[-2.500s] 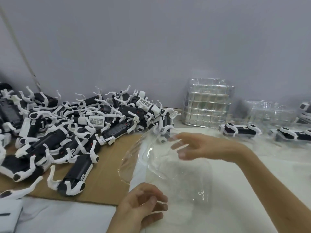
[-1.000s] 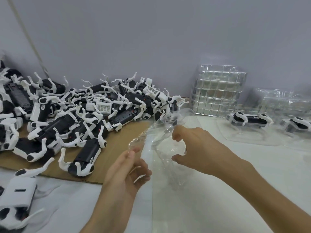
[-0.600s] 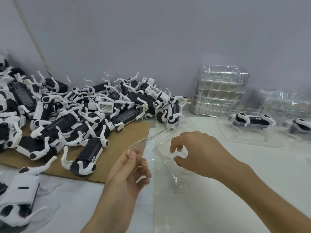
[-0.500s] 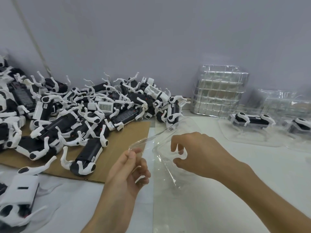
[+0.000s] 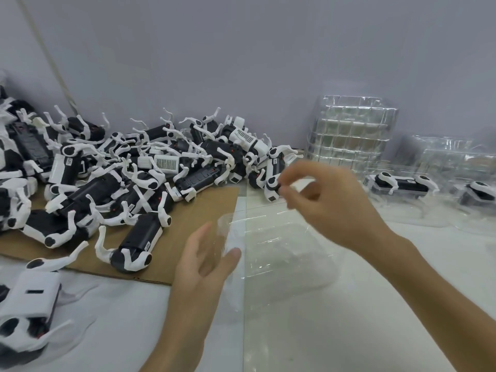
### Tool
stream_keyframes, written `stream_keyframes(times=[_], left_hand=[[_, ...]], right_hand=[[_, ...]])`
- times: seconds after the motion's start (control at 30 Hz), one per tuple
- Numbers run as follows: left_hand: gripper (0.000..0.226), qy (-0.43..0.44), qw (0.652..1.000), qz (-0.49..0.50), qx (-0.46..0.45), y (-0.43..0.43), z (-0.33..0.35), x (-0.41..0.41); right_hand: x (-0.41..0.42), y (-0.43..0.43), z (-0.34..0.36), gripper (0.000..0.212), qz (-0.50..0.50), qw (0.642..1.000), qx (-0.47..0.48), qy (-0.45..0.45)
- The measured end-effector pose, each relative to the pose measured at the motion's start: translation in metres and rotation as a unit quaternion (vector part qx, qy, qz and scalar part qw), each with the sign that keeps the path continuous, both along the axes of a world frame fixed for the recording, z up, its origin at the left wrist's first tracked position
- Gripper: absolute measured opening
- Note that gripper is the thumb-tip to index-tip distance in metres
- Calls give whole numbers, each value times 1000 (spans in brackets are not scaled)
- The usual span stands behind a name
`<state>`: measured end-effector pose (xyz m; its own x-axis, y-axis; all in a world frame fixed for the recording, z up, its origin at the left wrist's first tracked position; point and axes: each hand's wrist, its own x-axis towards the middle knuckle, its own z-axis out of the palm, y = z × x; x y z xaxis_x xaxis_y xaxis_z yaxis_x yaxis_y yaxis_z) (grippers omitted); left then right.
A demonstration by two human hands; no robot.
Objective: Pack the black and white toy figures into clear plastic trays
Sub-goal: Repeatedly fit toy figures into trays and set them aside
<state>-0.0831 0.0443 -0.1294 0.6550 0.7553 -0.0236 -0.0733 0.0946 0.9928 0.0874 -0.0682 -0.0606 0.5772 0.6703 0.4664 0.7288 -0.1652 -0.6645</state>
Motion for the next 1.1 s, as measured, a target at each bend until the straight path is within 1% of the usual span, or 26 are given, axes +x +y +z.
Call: stream_keyframes(times=[0.03, 0.07, 0.13, 0.17, 0.2, 0.23, 0.27, 0.3, 0.37, 0.43, 0.47, 0.5, 0.57, 0.63, 0.7, 0.73, 0.77, 0.8, 0.83, 0.87, 0.9, 0.97, 1.1], left_hand=[[52, 3, 1000, -16, 8, -2, -2, -2], [53, 10, 999, -27, 17, -3, -4, -4], [54, 25, 999, -34, 29, -4, -4, -5], [53, 30, 998, -38, 30, -4, -4, -5], [52, 34, 998, -41, 31, -3, -4, -5], [52, 36, 998, -44, 31, -4, -4, -5], [51, 40, 998, -45, 32, -4, -4, -5], [51, 45, 997, -47, 35, -5, -4, -6], [53, 51, 996, -52, 42, -5, -4, -5], [54, 54, 996, -55, 45, -6, -3, -4], [53, 55, 996, -57, 46, -7, -2, -4], [53, 57, 996, -57, 48, -7, -1, -5], [53, 60, 995, -58, 51, -7, 0, -5], [51, 64, 995, -58, 55, -7, 1, -6], [41, 65, 995, -53, 61, -8, 2, -6], [31, 65, 995, -49, 64, -9, 2, -6], [22, 67, 994, -46, 66, -9, 2, -6], [21, 72, 994, -45, 73, -10, 2, -6], [24, 76, 993, -44, 83, -10, 1, -6], [26, 79, 992, -44, 90, -10, 0, -6], [27, 83, 991, -44, 94, -10, 1, -6], [29, 85, 990, -45, 98, -10, 2, -6], [32, 88, 990, -46, 103, -9, 4, -5]], right_hand=[[11, 2, -2, 10, -23, 999, 28, 13], [25, 4, -5, 16, -46, 998, 32, 23], [55, 8, -16, 28, -64, 996, -20, 63], [69, 9, -26, 32, -49, 991, -42, 116], [79, 11, -37, 33, -20, 980, -43, 193], [86, 13, -47, 31, 8, 959, -23, 283], [91, 15, -57, 29, 28, 930, 13, 367], [95, 18, -64, 26, 39, 900, 52, 432], [102, 21, -69, 25, 56, 850, 109, 513], [104, 22, -66, 31, 80, 812, 147, 560], [103, 21, -64, 33, 89, 808, 161, 560], [101, 21, -60, 29, 96, 812, 171, 550], [96, 18, -54, 18, 95, 838, 174, 508], [93, 18, -49, 19, 63, 889, 151, 427], [93, 18, -48, 8, -2, 942, 116, 313], [94, 18, -50, 17, -29, 965, 80, 248], [96, 17, -54, 28, -39, 979, 34, 196], [97, 16, -59, 37, -34, 986, -14, 162], [96, 13, -63, 44, -20, 986, -51, 155], [97, 11, -67, 50, -9, 985, -70, 159], [98, 10, -71, 53, -8, 984, -71, 166], [100, 9, -74, 50, -32, 986, -51, 155], [102, 13, -75, 29, -100, 988, -1, 114]])
